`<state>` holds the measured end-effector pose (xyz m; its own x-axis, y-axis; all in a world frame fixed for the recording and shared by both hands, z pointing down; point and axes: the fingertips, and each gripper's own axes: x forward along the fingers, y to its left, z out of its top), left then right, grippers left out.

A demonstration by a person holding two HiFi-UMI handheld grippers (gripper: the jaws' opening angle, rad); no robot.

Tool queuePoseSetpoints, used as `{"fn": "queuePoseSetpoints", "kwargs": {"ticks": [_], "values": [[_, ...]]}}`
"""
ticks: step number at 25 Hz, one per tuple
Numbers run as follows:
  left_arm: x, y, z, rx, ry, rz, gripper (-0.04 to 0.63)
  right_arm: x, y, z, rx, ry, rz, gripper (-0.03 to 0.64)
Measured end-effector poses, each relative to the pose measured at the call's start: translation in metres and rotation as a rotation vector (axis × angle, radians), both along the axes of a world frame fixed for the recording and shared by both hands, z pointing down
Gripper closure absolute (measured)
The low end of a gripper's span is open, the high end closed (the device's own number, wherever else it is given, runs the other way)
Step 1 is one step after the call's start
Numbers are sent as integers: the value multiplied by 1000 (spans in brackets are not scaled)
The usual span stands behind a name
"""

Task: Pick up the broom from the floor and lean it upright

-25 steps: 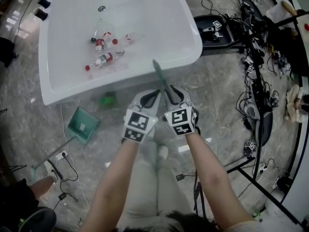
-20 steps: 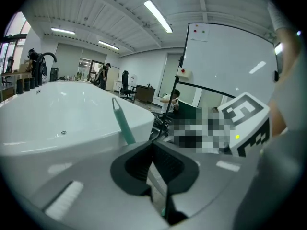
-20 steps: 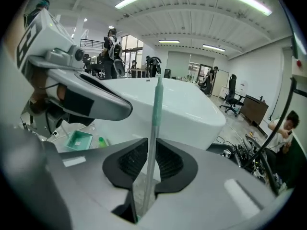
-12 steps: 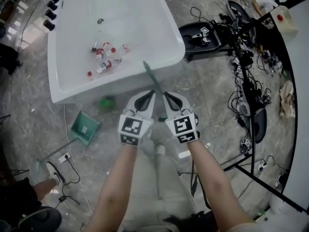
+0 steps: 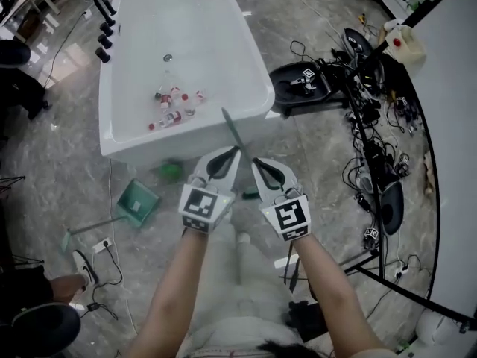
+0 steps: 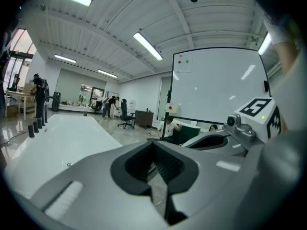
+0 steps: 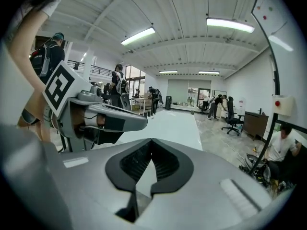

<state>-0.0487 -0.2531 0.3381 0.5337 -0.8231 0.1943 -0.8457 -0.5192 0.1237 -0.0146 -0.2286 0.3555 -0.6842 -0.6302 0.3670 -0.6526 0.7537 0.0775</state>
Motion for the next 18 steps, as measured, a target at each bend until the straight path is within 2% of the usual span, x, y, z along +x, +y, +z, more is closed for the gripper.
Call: {"fn": "queuePoseSetpoints", "kwargs": {"ticks": [5, 9, 14, 18], "values": [[9, 19, -58, 114, -8, 13, 595, 4, 20, -54, 105, -25, -55, 615], [12, 42, -96, 172, -21, 42, 595, 7, 43, -89, 117, -77, -69, 615], [9, 65, -124, 162, -48, -2, 595, 12, 66, -136, 167, -127, -90, 615], [14, 80, -148, 175, -52, 14, 595, 14, 76, -166, 168, -168, -61, 615]]}}
